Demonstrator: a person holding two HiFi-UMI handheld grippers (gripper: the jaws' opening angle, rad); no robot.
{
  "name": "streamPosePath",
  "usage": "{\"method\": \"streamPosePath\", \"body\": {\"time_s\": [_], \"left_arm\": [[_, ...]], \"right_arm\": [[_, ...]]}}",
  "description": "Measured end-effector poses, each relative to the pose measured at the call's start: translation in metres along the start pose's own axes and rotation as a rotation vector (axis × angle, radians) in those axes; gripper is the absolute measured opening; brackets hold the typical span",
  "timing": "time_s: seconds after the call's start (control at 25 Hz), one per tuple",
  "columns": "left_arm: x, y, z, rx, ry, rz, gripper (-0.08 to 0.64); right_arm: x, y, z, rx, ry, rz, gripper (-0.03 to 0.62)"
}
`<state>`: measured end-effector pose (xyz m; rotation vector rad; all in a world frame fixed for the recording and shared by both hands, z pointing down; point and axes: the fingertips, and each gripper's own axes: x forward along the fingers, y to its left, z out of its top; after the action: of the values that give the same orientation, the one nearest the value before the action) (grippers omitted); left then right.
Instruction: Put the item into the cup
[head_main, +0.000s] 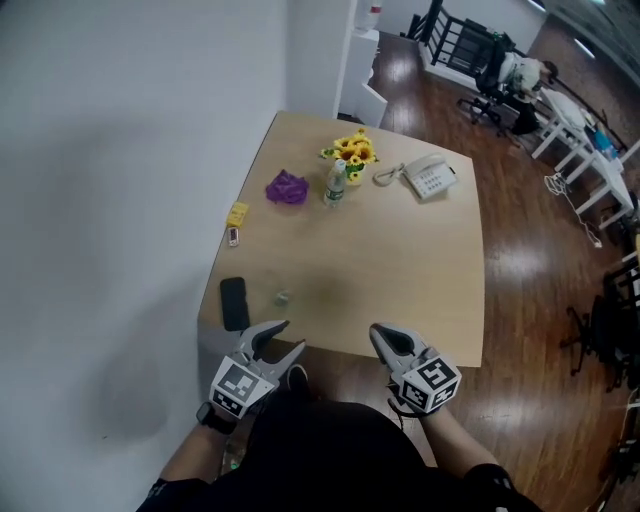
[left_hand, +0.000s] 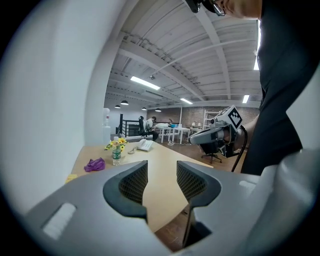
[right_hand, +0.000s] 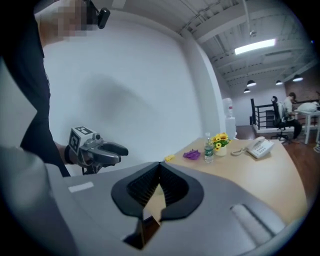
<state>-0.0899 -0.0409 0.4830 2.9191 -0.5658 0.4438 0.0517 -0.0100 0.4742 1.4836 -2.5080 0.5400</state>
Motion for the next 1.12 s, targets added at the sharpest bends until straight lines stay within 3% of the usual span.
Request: {"method": "streamPosePath", "body": {"time_s": [0.28, 0.6, 1.12], "left_arm": [[0.021, -0.092, 0.007, 0.045, 0.007, -0.04, 0.175], [0.024, -0.179, 0.018, 0.07, 0.007, -0.063, 0.175], [0.0, -0.199, 0.026, 0.112, -0.022, -0.078, 0.175]], "right_arm": [[-0.102, -0.007, -0.013, -0.007, -0.087, -0.082, 0.008], [-0.176, 0.013, -0.036, -0.062, -0.112, -0.097, 0.008], [-0.209, 0.04, -0.043, -0.064, -0.136, -0.139, 0.008]]}}
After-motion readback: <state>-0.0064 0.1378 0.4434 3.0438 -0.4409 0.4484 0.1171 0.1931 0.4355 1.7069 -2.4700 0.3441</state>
